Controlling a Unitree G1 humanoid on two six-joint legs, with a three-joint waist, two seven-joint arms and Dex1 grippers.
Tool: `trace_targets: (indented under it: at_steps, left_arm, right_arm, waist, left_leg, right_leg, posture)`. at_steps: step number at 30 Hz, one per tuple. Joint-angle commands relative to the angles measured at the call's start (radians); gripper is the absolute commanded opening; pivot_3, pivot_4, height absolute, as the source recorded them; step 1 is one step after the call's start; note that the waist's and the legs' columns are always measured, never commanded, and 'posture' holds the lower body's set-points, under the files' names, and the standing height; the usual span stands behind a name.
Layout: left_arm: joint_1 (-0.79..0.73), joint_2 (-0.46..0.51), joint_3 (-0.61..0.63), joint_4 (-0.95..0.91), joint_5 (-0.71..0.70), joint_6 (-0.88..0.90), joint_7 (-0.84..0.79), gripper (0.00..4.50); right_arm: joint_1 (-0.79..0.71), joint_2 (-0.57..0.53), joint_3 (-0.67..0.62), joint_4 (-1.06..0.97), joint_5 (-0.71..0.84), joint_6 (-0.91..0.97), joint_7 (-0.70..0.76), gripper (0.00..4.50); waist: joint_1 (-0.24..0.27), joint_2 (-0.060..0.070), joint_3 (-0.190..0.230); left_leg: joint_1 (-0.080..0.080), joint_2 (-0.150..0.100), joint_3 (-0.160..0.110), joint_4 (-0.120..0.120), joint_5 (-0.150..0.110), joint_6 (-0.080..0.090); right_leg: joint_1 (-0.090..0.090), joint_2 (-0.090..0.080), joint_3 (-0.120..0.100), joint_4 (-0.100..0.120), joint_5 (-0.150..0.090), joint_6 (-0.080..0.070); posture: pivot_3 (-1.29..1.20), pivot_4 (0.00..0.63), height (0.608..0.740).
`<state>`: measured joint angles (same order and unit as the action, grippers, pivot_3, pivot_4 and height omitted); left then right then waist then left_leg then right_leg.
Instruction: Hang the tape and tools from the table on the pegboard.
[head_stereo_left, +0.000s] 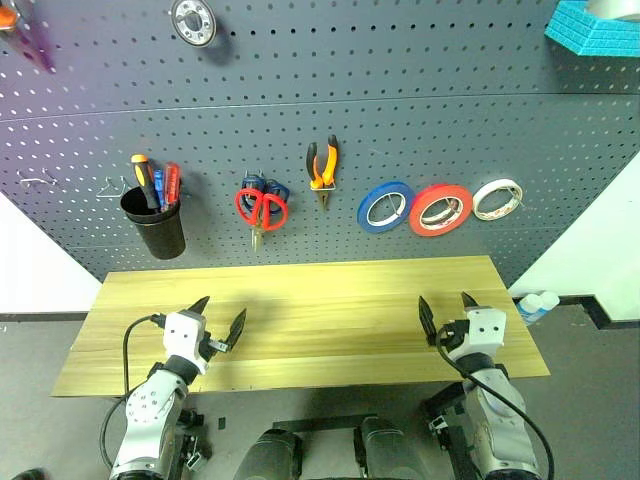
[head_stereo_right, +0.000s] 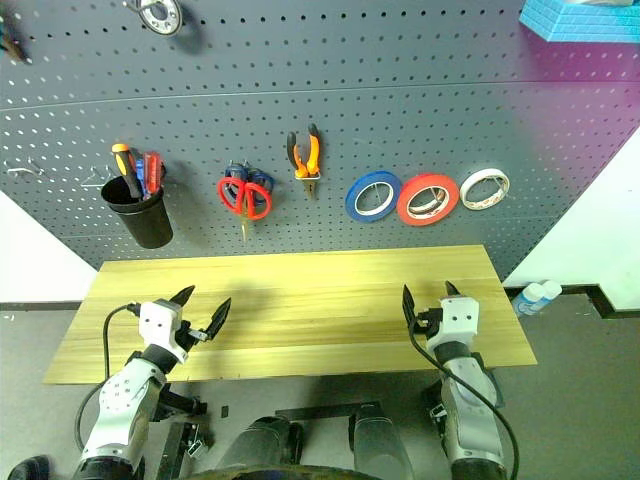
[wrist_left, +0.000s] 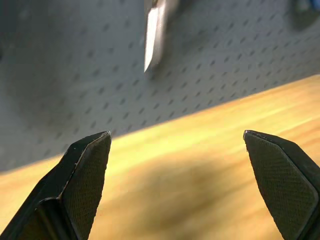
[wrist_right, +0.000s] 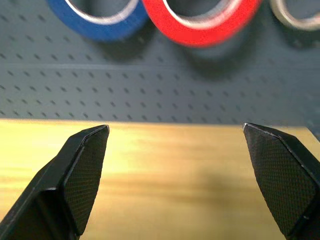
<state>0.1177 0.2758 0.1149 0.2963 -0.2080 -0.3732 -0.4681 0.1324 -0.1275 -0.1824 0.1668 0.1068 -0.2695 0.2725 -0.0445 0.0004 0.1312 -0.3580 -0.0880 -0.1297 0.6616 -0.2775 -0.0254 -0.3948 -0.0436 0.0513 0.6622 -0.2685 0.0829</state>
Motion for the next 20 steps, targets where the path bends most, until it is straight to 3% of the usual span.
trace_targets:
  at_steps: [1,20]
  left_arm:
    - [0.007,-0.005,0.031,0.029,0.000,-0.063,0.012,4.43]
    - [0.088,-0.033,0.094,-0.032,-0.026,-0.065,0.092,4.43]
  right_arm:
    - [0.002,0.004,-0.008,-0.054,-0.007,-0.013,-0.045,4.50]
    - [0.039,-0.023,-0.013,-0.026,0.009,-0.039,-0.074,4.50]
  waist:
    - [0.000,-0.001,-0.003]
    - [0.001,0.000,-0.035]
  left_leg:
    - [0.003,0.000,0.000,0.000,0.000,0.000]
    - [0.003,0.001,-0.001,0.000,-0.001,0.001]
  right_leg:
    - [0.003,0.000,0.000,-0.001,-0.003,0.003]
    - [0.007,0.000,0.001,-0.007,-0.005,0.002]
  posture:
    - [-0.10,0.057,0.740]
    - [-0.10,0.033,0.740]
